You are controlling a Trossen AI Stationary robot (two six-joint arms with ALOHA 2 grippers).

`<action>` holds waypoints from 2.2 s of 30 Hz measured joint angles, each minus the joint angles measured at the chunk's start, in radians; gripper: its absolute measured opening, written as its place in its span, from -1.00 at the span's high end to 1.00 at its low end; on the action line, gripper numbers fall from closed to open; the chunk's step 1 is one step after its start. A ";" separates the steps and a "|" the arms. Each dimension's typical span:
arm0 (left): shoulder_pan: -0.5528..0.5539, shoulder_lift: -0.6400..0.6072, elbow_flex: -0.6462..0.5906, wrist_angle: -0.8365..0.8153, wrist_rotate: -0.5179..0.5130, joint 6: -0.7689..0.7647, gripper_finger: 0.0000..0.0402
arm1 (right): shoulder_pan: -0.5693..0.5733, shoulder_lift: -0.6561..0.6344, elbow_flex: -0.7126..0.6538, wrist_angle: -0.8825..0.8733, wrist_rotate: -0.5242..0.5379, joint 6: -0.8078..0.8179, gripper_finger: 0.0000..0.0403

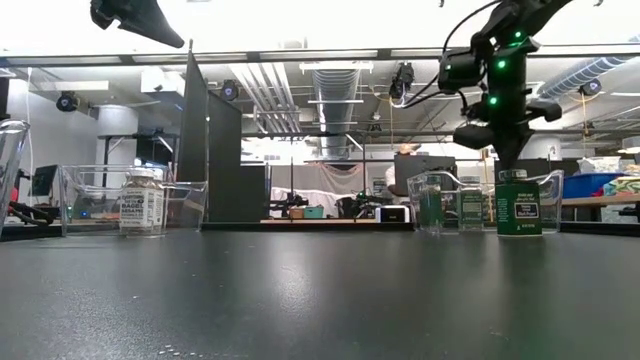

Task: Sort spices by type
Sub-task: Put the green seasoning bottle into the top right transparent bin, then put the top black seasoning can into the bottom left transparent bin

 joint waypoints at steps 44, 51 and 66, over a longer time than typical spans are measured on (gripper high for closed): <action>0.000 0.000 0.000 0.000 -0.008 -0.004 0.92 | -0.056 0.020 -0.018 0.033 0.056 -0.006 0.96; 0.000 0.000 0.000 0.000 -0.008 -0.005 0.92 | -0.084 0.019 -0.018 0.040 0.078 0.035 0.96; 0.000 0.044 -0.001 0.005 -0.022 -0.049 0.92 | 0.229 -0.154 -0.044 0.321 0.067 -0.095 0.95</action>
